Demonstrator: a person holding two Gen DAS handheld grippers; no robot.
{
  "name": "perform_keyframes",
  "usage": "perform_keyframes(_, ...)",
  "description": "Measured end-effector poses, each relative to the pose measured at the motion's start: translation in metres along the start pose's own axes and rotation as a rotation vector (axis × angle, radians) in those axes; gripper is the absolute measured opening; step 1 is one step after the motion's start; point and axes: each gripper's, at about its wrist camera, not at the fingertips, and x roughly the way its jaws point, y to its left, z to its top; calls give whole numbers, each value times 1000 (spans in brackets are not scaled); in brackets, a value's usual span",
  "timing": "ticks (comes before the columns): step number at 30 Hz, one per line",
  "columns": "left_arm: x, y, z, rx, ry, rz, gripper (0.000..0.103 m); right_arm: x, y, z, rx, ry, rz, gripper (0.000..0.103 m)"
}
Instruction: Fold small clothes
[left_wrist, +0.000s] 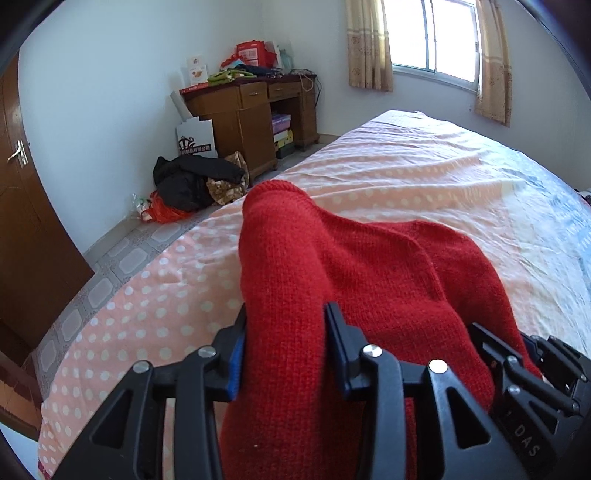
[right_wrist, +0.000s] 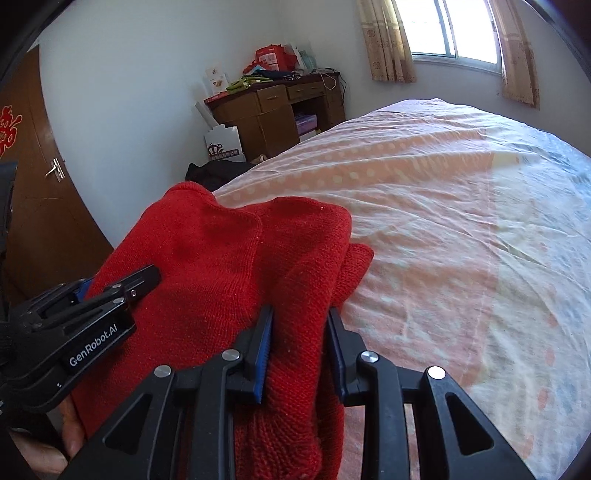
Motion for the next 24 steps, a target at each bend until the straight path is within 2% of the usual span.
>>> perform_keyframes(1, 2, 2, 0, -13, 6, 2, 50, 0, -2, 0, 9, 0, 4, 29)
perform_keyframes(4, 10, 9, 1, -53, 27, 0, 59, 0, -3, -1, 22, 2, 9, 29)
perform_keyframes(7, 13, 11, 4, -75, 52, 28, 70, -1, 0, -2, 12, 3, -4, 29)
perform_keyframes(12, 15, 22, -1, -139, 96, -7, 76, -3, -2, -4, 27, 11, 2, 33)
perform_keyframes(16, 13, 25, -7, -162, 97, -20, 77, 0, -7, -4, 51, 23, -14, 45)
perform_keyframes(20, 14, 26, -5, -154, 101, -24, 80, -11, -7, -1, 58, 43, -26, 46)
perform_keyframes(22, 18, 31, -4, -172, 113, -27, 86, -36, 1, -3, 31, -20, -78, 44)
perform_keyframes(24, 22, 37, -5, -206, 127, -52, 88, -64, 14, -11, -31, -106, -140, 41)
